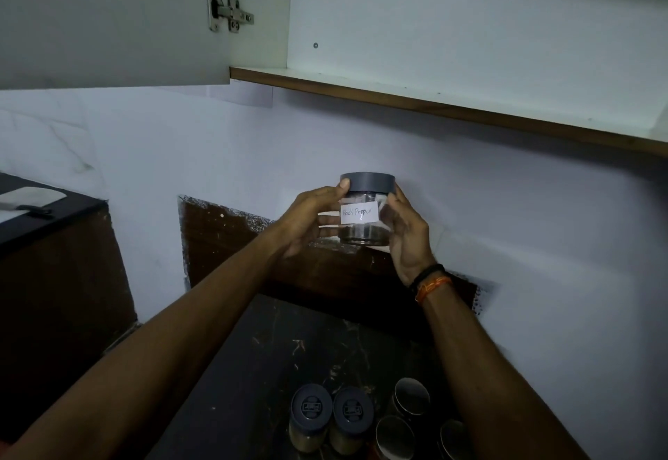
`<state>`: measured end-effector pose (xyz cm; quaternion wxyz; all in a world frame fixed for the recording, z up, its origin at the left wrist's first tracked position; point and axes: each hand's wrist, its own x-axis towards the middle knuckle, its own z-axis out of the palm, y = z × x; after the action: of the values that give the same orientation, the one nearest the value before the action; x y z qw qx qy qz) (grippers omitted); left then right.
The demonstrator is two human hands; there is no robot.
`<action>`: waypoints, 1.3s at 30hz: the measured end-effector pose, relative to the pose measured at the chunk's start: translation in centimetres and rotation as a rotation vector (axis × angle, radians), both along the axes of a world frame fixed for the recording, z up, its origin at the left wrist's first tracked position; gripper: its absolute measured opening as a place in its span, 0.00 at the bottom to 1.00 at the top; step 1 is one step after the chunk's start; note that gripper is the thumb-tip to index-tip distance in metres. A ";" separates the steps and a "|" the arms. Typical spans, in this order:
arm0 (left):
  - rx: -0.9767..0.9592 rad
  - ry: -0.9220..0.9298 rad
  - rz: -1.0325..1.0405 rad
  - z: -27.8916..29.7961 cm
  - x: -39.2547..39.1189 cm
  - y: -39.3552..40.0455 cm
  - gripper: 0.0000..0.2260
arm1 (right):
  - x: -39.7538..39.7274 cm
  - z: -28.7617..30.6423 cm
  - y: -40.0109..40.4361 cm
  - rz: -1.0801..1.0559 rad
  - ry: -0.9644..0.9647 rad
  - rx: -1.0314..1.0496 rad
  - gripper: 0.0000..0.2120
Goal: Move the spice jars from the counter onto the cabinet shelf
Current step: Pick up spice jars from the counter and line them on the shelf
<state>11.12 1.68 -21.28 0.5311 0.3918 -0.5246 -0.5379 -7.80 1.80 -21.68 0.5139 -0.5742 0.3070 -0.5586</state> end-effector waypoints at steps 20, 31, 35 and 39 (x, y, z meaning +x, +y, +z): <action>-0.179 -0.010 0.022 8.1 -1.5 -1.1 0.29 | -1.1 10.4 0.3 -0.002 0.192 -0.176 0.26; -0.263 -0.077 -0.036 17.3 0.4 -3.2 0.24 | 0.5 18.2 -2.4 -0.052 0.182 -0.284 0.19; -0.312 -0.100 -0.042 20.5 1.7 -4.5 0.21 | 1.5 21.1 -3.9 -0.070 0.199 -0.334 0.19; -0.368 -0.166 -0.014 23.1 2.7 -5.7 0.22 | 2.4 23.3 -5.2 -0.080 0.203 -0.405 0.18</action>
<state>13.85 -4.05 1.81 0.5446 0.3275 -0.6588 -0.4026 -5.41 -3.38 1.62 0.3322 -0.7062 0.2612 -0.5681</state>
